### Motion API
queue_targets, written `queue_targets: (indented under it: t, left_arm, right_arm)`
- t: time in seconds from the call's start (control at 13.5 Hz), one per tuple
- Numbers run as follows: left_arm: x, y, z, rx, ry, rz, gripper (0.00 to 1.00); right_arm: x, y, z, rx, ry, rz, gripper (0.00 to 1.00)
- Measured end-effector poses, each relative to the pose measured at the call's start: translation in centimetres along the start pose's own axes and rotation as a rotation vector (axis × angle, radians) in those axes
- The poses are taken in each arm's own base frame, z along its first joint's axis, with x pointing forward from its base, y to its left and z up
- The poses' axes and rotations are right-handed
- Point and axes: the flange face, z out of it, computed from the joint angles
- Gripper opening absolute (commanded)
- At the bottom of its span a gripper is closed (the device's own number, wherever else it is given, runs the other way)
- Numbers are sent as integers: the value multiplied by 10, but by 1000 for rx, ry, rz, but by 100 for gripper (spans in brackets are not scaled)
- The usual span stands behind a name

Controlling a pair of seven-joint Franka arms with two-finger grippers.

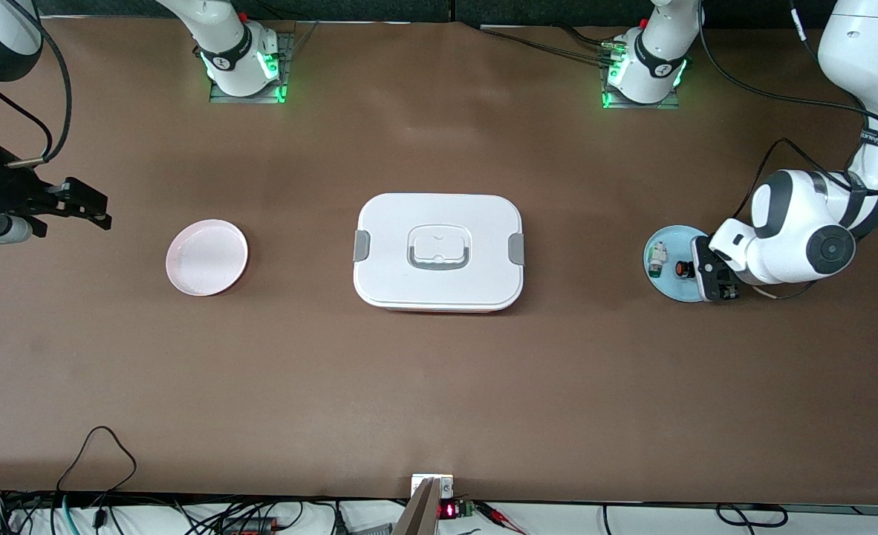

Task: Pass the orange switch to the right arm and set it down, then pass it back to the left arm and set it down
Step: 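Lower the orange switch onto the blue plate beside the green switch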

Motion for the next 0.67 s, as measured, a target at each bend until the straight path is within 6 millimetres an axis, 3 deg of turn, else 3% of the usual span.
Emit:
queue_targets:
  t: [0.52, 0.67]
  left_arm:
    - [-15, 5, 14, 13, 4, -1, 11]
    - [-15, 6, 16, 15, 6, -1, 21]
  right_arm:
    - [-10, -1, 5, 12, -83, 1, 100]
    - [-13, -1, 5, 14, -100, 1, 100]
